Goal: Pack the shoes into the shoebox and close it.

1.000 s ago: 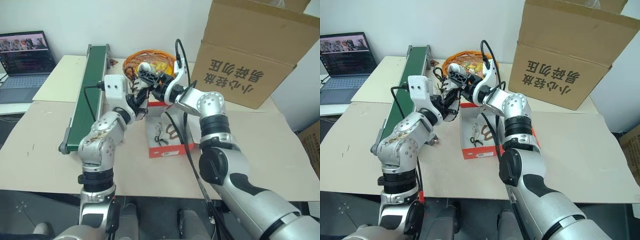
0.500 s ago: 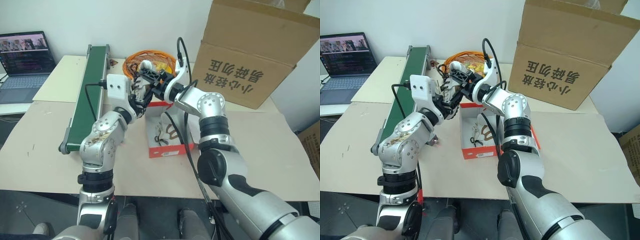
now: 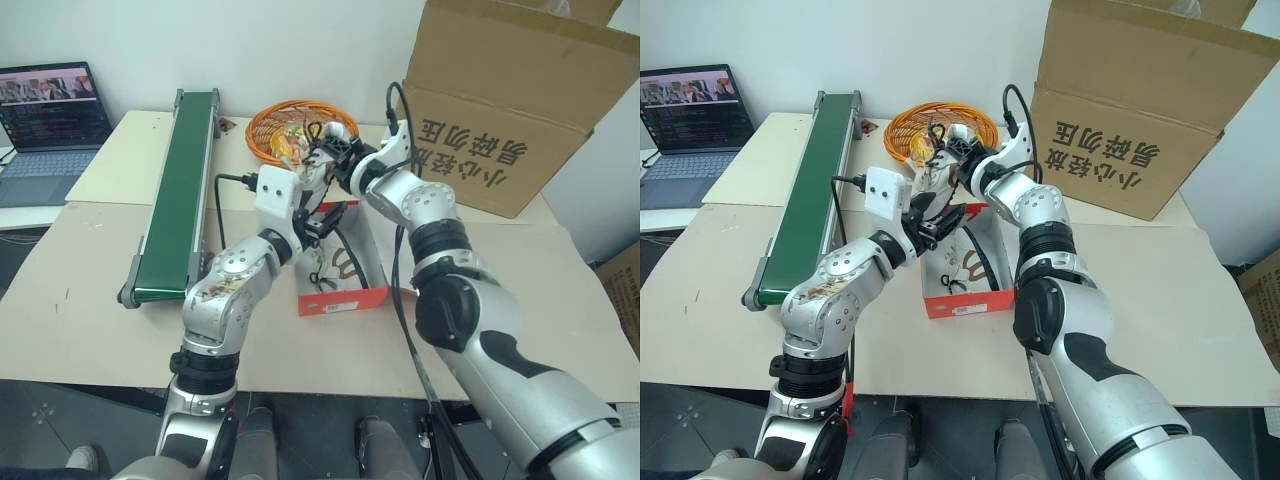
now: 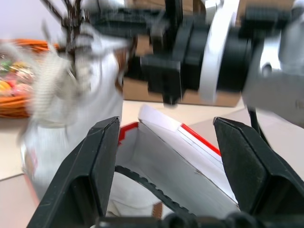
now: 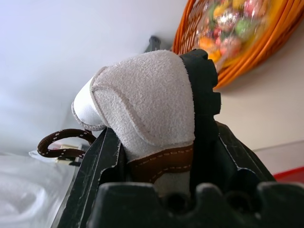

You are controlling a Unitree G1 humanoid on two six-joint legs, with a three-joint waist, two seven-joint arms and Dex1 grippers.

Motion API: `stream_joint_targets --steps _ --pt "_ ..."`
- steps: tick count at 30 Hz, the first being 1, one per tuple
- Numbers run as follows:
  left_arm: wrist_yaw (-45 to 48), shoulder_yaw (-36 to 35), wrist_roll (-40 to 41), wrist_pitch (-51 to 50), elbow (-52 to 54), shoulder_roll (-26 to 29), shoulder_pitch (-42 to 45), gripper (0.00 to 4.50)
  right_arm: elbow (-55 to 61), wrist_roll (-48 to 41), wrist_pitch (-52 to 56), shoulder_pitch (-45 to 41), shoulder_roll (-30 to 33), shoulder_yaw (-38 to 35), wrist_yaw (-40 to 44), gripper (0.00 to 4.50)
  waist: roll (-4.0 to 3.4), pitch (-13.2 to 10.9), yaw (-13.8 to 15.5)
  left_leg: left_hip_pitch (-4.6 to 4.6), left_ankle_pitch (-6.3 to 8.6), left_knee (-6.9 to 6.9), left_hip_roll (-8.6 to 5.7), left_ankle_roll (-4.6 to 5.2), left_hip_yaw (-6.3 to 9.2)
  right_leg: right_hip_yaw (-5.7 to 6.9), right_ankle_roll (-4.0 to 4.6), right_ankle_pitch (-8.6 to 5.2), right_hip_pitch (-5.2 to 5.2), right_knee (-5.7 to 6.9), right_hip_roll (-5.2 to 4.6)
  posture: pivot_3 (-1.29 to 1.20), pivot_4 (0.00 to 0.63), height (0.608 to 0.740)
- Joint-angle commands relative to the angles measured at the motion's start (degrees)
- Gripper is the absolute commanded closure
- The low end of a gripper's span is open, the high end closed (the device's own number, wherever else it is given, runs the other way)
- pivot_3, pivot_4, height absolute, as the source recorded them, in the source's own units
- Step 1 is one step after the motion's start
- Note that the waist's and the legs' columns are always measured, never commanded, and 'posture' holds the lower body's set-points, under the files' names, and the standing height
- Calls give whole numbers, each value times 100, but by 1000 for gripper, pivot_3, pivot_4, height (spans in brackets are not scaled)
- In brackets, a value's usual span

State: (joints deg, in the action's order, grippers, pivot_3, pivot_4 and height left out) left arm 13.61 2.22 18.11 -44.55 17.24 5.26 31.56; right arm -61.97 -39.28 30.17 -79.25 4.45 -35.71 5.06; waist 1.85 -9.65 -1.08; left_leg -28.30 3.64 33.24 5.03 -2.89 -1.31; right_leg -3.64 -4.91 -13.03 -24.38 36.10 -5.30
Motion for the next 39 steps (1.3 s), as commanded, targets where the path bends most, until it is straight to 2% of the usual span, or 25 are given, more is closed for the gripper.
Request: stream_joint_targets --steps 1,5,6,10,14,19,21,25,31,39 --pt "0 32 50 77 251 -14 5 1144 -125 66 -310 -447 343 15 83 2487 0 -1 -3 -1 0 0 0 0 0 0 0 0 -1 0 0 0 150 721" --pt "-47 -125 75 -30 356 103 -83 1144 -94 716 -190 -665 656 725 448 2487 -1 -1 -7 -2 0 0 0 0 0 -1 1 -1 -1 -3 -1 0 150 721" --pt "18 -260 107 -184 483 334 -163 1144 35 918 63 -724 751 1019 609 2487 -1 -1 -13 -2 0 -1 0 0 0 -1 5 -3 -2 -3 -1 0 150 721" --pt "1061 -229 490 -735 1172 1673 -494 1144 393 1179 992 -815 966 1589 956 2487 -4 -3 -136 -2 0 -16 0 -1 0 -1 11 -6 -22 13 -1 0 150 721" --pt "2601 -1120 1281 -939 1657 3553 -900 1144 905 1177 2239 -781 1080 1879 1035 2487 -11 -10 -155 -11 0 -22 1 -1 0 -1 31 -16 -38 14 -3 0 150 721" --pt "3828 -2037 2174 -984 1646 4765 -1300 1144 1147 1194 3166 -770 1032 2041 969 2487 -18 -19 -154 -24 0 -29 2 -1 -2 -2 56 -21 -66 19 -4 0 150 721" --pt "4053 -2136 2244 -924 1555 5068 -1415 1144 1169 1268 3419 -739 958 2135 908 2487 -19 -19 -147 -24 0 -29 3 -1 -2 -2 59 -23 -65 16 -4 0 150 721" --pt "4169 -1989 2006 -561 1439 5352 -1698 1144 1133 1415 3647 -596 752 2230 747 2487 -19 -19 -146 -23 0 -29 2 -1 -6 -2 60 -22 -65 14 -7 0 150 721" --pt "3991 -1711 1883 -328 1423 5294 -1581 1144 1056 1642 3864 -363 583 2349 583 2487 -18 -19 -128 -26 0 -29 3 -1 -6 -2 59 -22 -64 15 -5 0 150 721" --pt "3843 -1576 1853 -260 1486 5298 -1629 1144 853 1639 3962 -164 354 1812 -229 2487 -18 -19 -136 -24 -2 -27 3 2 -6 -2 53 -19 -64 24 -2 0 150 721"
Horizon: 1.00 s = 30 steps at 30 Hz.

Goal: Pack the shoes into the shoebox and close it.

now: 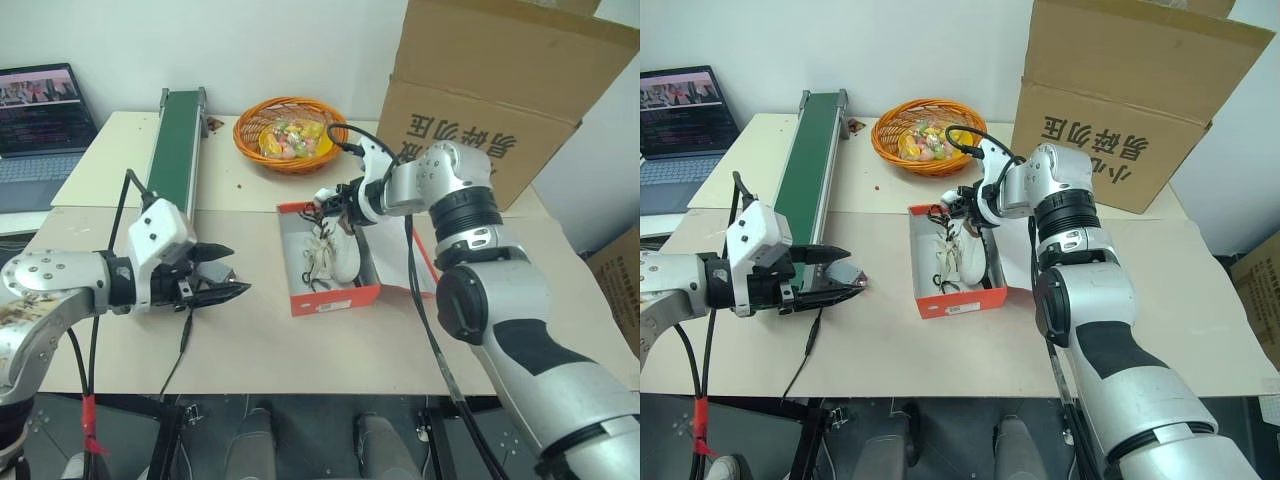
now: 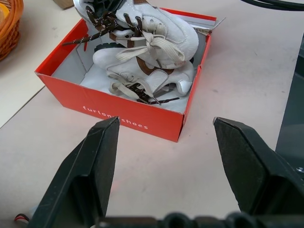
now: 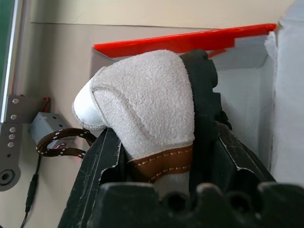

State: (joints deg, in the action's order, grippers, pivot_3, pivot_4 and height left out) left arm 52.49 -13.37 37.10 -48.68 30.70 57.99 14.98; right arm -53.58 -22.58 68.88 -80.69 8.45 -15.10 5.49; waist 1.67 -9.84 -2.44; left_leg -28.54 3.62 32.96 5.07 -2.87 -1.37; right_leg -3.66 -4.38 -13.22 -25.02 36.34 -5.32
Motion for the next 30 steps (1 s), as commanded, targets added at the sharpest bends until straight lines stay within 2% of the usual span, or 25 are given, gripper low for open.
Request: stream_joint_targets --steps 1,16,23,30 --pt "-56 14 -62 171 152 24 23 1144 33 -27 96 -13 -66 -275 -314 2487 0 0 -1 0 0 0 0 0 0 0 0 0 0 0 0 0 150 721" --pt "-231 305 -217 347 160 -111 16 1144 -676 -238 -372 -1328 -24 -1029 -812 2487 0 0 -7 0 -3 1 0 5 0 0 -1 -1 1 2 1 0 150 721" --pt "-277 329 -208 346 136 -136 83 1144 -650 -374 -467 -1083 -382 -1312 -1078 2487 1 0 -9 0 -3 2 0 5 0 0 0 0 1 5 1 0 150 721" --pt "-325 224 -139 265 215 -123 8 1144 -904 -460 -1278 -528 -668 -1622 -1431 2487 1 0 4 0 -12 8 -1 18 1 0 -28 4 0 32 1 0 150 721"
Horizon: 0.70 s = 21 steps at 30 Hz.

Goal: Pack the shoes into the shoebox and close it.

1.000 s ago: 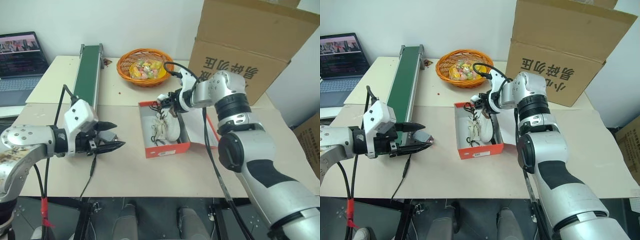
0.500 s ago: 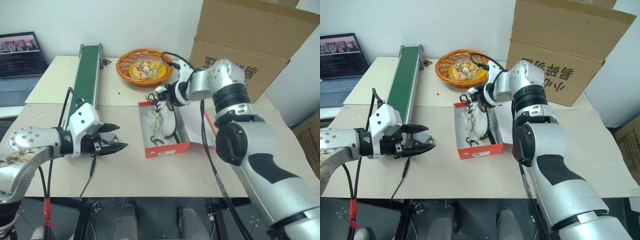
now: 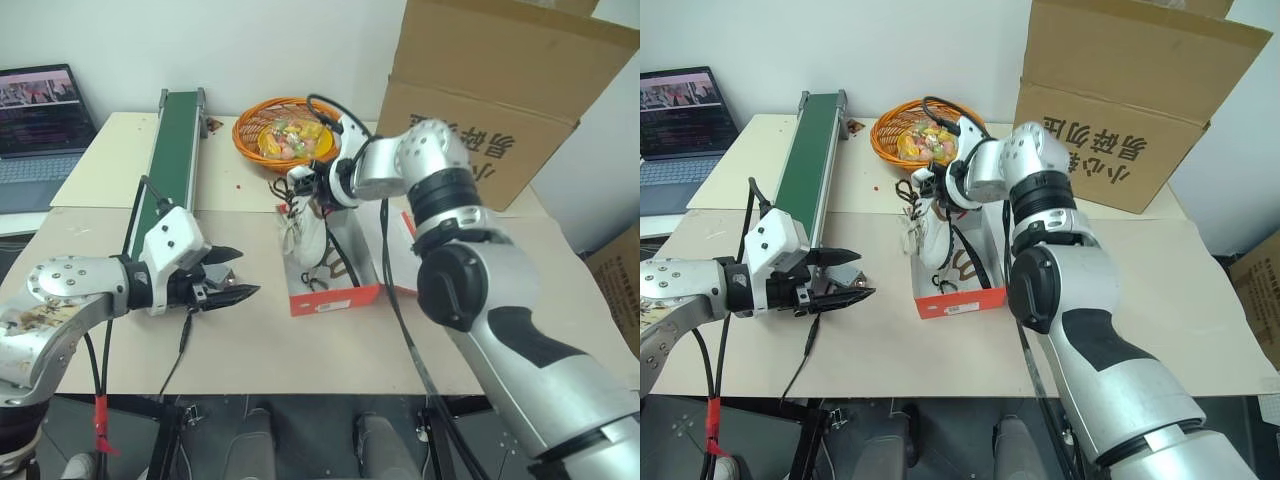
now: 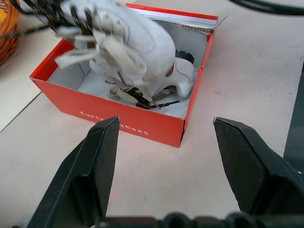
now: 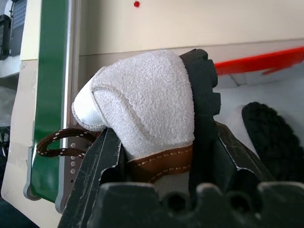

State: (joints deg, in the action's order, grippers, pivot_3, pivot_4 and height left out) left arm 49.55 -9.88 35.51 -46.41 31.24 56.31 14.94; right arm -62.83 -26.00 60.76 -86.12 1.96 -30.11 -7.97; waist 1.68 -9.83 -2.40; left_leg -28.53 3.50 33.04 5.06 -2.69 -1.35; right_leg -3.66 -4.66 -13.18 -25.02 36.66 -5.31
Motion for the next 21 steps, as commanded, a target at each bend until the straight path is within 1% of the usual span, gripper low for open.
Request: stream_joint_targets --steps 1,4,8,10,13,17,21 --pt "-44 -142 27 31 174 48 10 1144 -19 -85 -607 113 -40 -98 -75 2487 0 0 -3 0 0 2 0 0 0 0 0 0 0 0 0 0 150 721" --pt "-79 -202 49 -2 199 63 10 1144 -76 -35 -848 410 -94 -34 -103 2487 0 0 -7 1 0 4 0 0 0 0 0 0 0 3 0 0 150 721" --pt "-92 -287 90 -37 242 109 -49 1144 -33 16 -835 687 -128 104 -104 2487 0 0 -13 3 -3 3 0 5 1 0 0 0 2 5 0 0 150 721" --pt "-114 -323 83 -47 242 130 -92 1144 37 187 -919 875 -234 366 22 2487 0 0 -19 6 -7 3 0 11 1 0 1 -2 2 8 1 0 150 721" --pt "-126 -311 52 -19 206 136 -105 1144 -42 299 -1139 1098 -452 532 22 2487 1 1 -18 23 -6 0 0 9 1 0 3 -6 13 11 0 0 150 721" --pt "-165 -237 16 2 143 123 -43 1144 -211 549 -1421 1040 -780 926 291 2487 8 6 -25 32 7 1 0 -11 1 0 15 -16 25 10 0 0 150 721" --pt "-188 -150 -11 11 93 106 50 1144 -555 1083 -1809 865 -955 1556 901 2487 11 7 -54 46 8 0 1 -12 1 0 35 -27 36 11 1 0 150 721"
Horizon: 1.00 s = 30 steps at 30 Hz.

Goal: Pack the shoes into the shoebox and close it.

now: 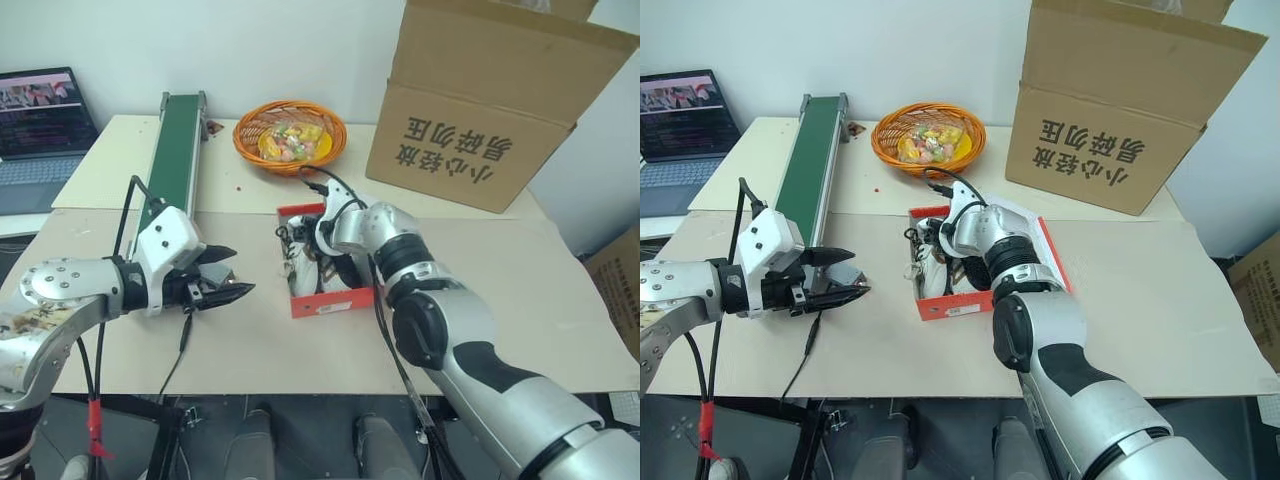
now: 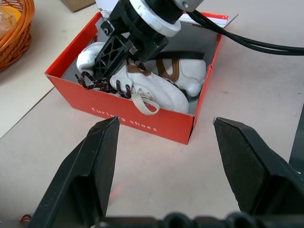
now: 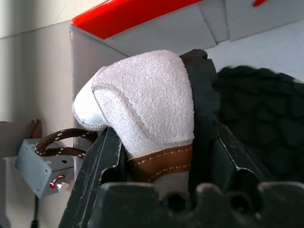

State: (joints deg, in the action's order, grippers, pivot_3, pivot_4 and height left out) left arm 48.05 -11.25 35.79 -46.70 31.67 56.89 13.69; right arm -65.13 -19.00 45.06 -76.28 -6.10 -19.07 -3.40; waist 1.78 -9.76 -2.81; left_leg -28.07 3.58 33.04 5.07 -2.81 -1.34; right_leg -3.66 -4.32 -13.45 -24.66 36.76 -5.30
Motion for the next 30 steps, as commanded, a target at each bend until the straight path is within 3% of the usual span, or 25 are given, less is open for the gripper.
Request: stream_joint_targets --steps 1,12,19,20,30 --pt "-44 -9 -33 35 54 47 186 1144 -393 459 -294 -139 -155 531 538 2487 0 0 -31 6 0 -1 0 0 0 0 2 -1 4 0 0 0 150 721" --pt "-121 -214 267 -267 298 136 339 1144 -868 921 -526 -121 -15 883 1399 2487 0 0 -122 42 1 -16 1 -2 0 1 11 -16 35 2 0 0 150 721" --pt "-162 -424 445 -503 432 271 303 1109 -991 1054 -608 275 41 840 1406 208 1 1 -121 49 2 -19 0 -2 0 1 13 -19 41 1 -1 0 150 721" --pt "-163 -442 456 -521 450 282 284 1109 -1000 997 -619 307 42 756 1321 39 2 1 -121 53 2 -19 1 -2 0 1 13 -20 43 1 -1 0 150 721" --pt "-288 -327 520 -556 507 234 288 1109 -875 738 -734 -349 288 383 1555 39 7 4 -113 66 2 -24 0 -3 0 0 18 -23 50 -1 -2 0 150 721"
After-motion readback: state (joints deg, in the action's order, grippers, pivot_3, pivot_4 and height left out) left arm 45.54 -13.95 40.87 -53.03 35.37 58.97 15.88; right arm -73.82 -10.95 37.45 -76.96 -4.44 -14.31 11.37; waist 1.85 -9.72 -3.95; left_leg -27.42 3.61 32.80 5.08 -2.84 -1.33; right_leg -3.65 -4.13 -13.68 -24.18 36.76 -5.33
